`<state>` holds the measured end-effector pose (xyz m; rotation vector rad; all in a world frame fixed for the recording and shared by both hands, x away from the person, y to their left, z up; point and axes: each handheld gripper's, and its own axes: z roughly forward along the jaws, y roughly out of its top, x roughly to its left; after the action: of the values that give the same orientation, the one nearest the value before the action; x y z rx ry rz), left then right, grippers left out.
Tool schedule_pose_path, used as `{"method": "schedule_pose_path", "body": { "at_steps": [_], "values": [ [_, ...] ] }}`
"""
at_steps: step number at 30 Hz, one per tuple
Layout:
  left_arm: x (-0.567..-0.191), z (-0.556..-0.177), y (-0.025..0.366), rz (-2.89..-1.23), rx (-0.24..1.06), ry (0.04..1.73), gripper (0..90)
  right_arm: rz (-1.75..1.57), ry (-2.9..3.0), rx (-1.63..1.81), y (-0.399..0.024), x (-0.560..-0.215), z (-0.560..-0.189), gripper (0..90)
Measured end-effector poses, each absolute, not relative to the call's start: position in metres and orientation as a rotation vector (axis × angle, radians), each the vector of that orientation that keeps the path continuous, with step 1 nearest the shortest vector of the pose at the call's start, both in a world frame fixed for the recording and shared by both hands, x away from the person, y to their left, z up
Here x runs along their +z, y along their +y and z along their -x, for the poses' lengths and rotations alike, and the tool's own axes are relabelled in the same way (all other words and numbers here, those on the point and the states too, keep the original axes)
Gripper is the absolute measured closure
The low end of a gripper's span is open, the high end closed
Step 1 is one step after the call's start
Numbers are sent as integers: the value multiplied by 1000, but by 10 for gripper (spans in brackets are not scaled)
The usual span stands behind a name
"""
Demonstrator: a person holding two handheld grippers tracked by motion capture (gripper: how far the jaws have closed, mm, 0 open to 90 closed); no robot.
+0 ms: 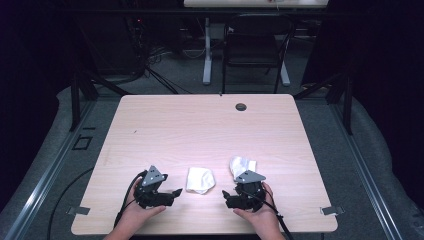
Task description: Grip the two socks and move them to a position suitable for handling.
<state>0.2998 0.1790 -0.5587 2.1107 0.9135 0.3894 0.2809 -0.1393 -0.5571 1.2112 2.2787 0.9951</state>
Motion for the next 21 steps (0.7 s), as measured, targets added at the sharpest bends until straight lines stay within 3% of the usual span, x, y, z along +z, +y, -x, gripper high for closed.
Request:
{"method": "schedule_pose_path", "body": {
  "at_steps": [6, 21],
  "values": [
    [-568, -306, 185, -2111, 425, 975, 355, -1188, 2234, 991, -143, -566, -283, 432],
    [-563, -301, 181, -2103, 456, 944, 449, -1095, 2265, 917, -128, -565, -280, 586]
  ]
}}
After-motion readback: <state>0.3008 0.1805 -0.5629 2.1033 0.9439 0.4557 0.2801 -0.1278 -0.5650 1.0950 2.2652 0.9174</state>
